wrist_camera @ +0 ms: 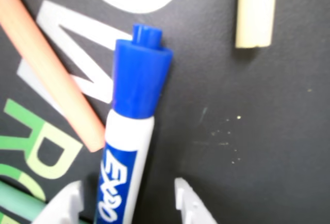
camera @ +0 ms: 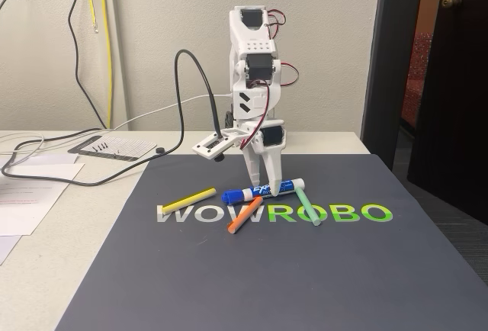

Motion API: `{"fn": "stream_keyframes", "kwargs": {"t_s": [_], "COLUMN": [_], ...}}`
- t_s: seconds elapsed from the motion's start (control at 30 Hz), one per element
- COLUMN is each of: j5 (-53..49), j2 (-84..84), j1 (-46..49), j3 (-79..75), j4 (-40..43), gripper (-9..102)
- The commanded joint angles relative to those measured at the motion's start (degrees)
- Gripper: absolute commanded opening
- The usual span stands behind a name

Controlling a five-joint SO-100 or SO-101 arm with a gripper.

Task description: Pick up the blue marker.

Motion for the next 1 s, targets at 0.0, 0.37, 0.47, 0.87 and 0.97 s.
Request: {"fn": "stream_keyframes", "kwargs": {"t_s": [0.0, 0.37, 0.47, 0.87, 0.97], "j5": [0.0, -0.26, -0.26, 0.97, 1.93], "j2": [0.0, -0.53, -0.62, 0.09, -0.26], "j1": [-0.62, -0.79, -0.79, -0.7, -0.7], "j3": [-2.29, -3.6, -4.75, -11.51, -17.31], "j4": [-0.44, 0.53, 1.93, 8.79, 13.8], "gripper": [23, 2, 0, 0, 0]}}
